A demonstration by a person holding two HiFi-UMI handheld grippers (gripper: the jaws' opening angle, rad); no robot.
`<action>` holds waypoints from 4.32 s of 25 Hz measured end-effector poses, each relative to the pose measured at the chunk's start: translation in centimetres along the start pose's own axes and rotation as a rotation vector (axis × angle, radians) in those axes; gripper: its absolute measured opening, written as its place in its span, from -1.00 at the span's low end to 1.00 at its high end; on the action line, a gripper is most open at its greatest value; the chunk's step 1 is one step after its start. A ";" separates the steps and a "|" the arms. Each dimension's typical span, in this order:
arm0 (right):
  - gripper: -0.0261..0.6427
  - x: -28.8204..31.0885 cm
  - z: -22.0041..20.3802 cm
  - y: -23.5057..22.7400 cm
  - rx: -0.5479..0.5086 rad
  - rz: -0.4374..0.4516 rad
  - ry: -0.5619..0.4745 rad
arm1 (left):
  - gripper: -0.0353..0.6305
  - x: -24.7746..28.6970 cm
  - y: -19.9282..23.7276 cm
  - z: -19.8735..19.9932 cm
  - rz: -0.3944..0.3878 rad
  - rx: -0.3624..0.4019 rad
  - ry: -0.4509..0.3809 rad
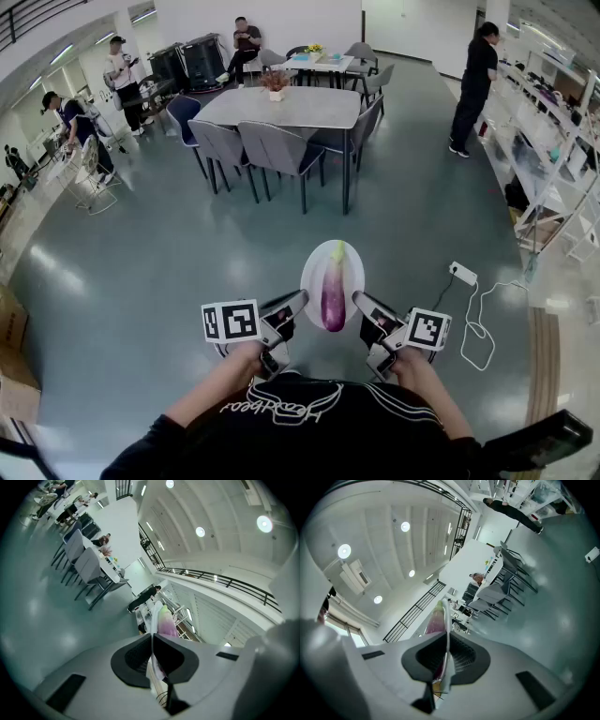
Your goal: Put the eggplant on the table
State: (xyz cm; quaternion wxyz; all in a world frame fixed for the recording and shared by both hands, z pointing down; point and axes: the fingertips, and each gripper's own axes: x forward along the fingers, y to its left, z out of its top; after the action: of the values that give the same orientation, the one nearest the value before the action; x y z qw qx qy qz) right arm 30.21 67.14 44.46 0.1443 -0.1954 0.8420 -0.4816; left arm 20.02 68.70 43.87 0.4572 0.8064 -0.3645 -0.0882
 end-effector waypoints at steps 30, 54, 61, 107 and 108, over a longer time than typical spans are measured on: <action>-0.85 13.0 6.1 -7.3 0.090 0.004 0.011 | -0.83 4.9 11.1 10.9 -0.007 -0.055 0.008; -0.85 39.9 23.4 -19.8 0.111 -0.124 -0.022 | -0.83 16.1 28.7 38.7 -0.053 -0.118 0.083; -0.85 41.9 24.0 -20.3 0.130 -0.107 -0.028 | -0.83 15.9 30.2 40.3 -0.061 -0.143 0.076; -0.85 56.8 56.0 -41.7 0.145 -0.123 -0.059 | -0.83 46.8 42.0 65.3 -0.003 -0.121 0.107; -0.85 56.7 56.2 -41.9 0.147 -0.125 -0.064 | -0.83 47.1 42.0 65.4 -0.007 -0.119 0.110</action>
State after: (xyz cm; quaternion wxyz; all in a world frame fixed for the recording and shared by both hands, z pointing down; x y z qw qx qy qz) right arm 12.38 -21.13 49.91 0.1547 -0.2516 0.7857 -0.5435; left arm 1.46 -20.12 49.50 0.5233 0.7827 -0.3302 -0.0667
